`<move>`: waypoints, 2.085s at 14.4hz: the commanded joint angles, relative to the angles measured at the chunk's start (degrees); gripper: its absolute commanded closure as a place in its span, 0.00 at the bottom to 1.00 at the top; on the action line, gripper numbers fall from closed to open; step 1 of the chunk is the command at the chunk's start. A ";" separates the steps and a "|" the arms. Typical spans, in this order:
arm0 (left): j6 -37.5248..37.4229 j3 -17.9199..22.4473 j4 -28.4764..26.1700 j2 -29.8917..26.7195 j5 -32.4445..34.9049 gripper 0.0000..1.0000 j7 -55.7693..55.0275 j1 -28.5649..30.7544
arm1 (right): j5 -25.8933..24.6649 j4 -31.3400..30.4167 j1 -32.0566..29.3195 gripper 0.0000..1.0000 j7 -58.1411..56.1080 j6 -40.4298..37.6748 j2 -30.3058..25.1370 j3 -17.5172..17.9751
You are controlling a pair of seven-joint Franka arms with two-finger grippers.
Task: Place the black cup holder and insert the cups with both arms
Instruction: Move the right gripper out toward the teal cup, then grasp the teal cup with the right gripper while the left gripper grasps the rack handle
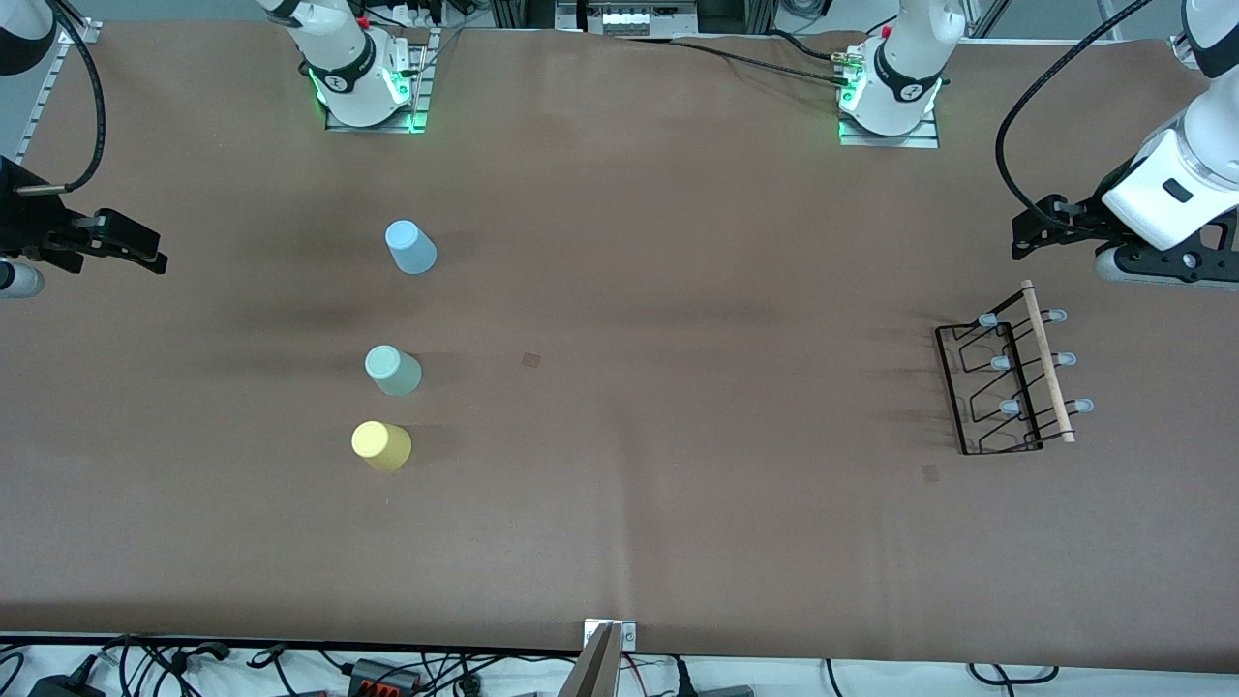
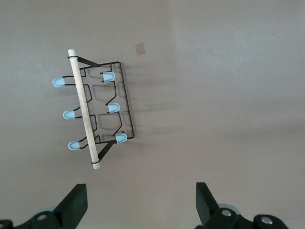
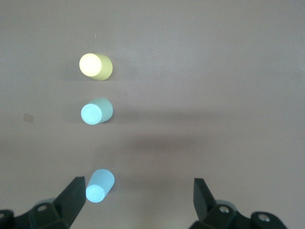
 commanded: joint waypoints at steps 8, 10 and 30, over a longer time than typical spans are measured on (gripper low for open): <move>-1.31 -0.03 0.94 -0.19 -0.04 0.00 0.40 -0.15 | 0.49 -6.03 -0.28 0.00 -1.77 1.20 -0.56 0.70; -1.31 -0.03 0.94 -0.19 -0.04 0.00 0.40 -0.50 | 0.75 -6.83 -0.37 0.00 -2.03 1.73 0.93 0.79; -4.63 0.14 0.94 2.00 -0.13 0.00 0.32 0.20 | 0.66 -28.63 5.34 0.00 11.06 51.91 15.00 6.51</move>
